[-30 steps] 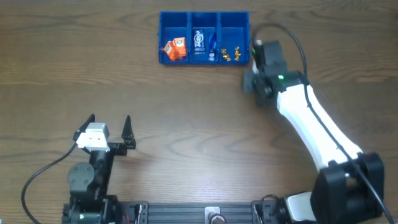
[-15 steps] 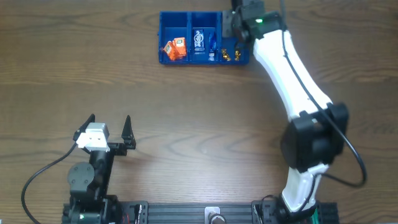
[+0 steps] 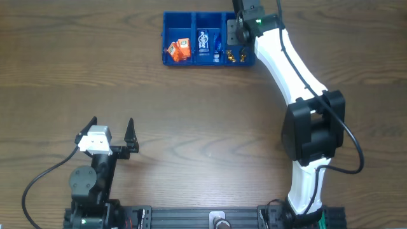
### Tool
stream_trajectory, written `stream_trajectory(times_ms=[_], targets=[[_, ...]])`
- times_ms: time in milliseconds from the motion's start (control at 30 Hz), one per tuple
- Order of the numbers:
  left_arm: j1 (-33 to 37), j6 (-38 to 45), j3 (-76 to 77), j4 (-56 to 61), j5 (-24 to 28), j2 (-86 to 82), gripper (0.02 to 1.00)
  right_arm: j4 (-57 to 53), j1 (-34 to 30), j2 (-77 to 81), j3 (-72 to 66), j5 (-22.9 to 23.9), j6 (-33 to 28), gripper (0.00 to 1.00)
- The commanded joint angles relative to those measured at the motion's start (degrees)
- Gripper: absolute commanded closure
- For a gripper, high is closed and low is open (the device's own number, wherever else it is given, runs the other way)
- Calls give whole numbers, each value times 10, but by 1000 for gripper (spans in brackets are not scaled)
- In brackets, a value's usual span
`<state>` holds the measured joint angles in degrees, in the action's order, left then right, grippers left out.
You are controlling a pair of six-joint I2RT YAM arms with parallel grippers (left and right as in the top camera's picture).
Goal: Sort Candies Into Trays
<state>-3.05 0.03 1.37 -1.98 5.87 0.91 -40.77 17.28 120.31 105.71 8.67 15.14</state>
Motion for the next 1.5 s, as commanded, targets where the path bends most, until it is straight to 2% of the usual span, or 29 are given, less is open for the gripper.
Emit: stream_trajectory(times_ms=[33,67,100,300,400,533,733,933,1100,1233,1500], targets=[[3,4,-10,-20,10,-4,20,1,-6,-5,12,-8,-2,161],[3,4,-10,-20,10,-4,20,1,-3,-5,12,-4,-7,29],[3,4,-10,-20,10,-4,20,0,-2,-10,12,-4,-6,1],[3,4,-10,-20,10,-4,23,-37,-19,-106,-1,3,-31,1],[3,4,-10,-20,10,-4,20,-16,-40,-227,-76,3,-63,1],[3,4,-10,-20,10,-4,20,37,-71,-387,-215,3,-97,1],[3,4,-10,-20,10,-4,20,150,-136,-656,-504,-2,-96,1],[3,4,-10,-20,10,-4,20,252,-193,-886,-758,-100,-94,1],[3,4,-10,-20,10,-4,20,329,-193,-1026,-907,-105,-92,1],[3,4,-10,-20,10,-4,20,377,-193,-1096,-974,-134,-92,1],[3,4,-10,-20,10,-4,20,409,-211,-1181,-1040,-243,-92,1]])
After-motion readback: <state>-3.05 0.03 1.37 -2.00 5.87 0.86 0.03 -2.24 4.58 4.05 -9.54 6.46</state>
